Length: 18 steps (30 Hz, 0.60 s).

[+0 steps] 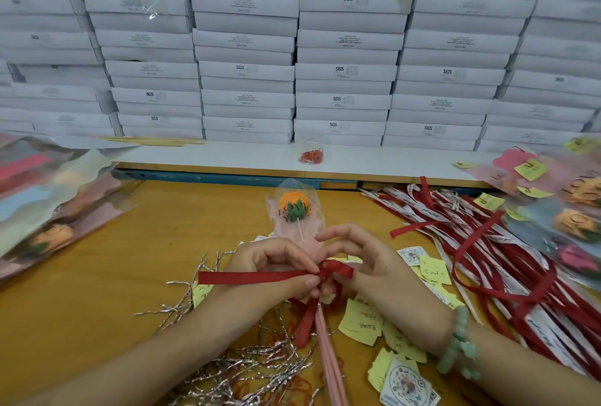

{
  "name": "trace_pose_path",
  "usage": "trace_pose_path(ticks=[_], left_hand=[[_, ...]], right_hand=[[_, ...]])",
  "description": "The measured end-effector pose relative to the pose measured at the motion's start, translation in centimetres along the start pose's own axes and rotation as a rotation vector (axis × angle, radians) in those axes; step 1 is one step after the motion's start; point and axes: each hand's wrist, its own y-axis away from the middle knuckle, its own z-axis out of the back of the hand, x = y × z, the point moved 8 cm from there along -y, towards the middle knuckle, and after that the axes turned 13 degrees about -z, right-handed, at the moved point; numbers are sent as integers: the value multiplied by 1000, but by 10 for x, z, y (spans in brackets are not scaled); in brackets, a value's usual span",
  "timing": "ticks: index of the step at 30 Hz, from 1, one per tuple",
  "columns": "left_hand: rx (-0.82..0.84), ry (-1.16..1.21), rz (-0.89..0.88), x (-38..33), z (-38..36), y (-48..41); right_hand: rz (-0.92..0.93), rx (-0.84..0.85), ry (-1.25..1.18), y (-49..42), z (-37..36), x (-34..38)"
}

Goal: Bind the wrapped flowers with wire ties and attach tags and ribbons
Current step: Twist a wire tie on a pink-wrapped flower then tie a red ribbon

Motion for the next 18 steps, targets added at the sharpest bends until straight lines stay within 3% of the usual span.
trace_pose_path(ticks=[7, 10, 14, 18], left_hand=[[82, -35, 25, -13, -4, -3], [157, -94, 9, -20, -5, -4], [295, -477, -225, -42, 3, -10], [434, -758, -222, -41, 17, -19]], right_hand=[[6, 62, -126, -1, 4, -1], [93, -36, -102, -1, 18, 9], [318, -321, 346, 9, 36, 29], [311, -341, 819, 4, 32, 22]])
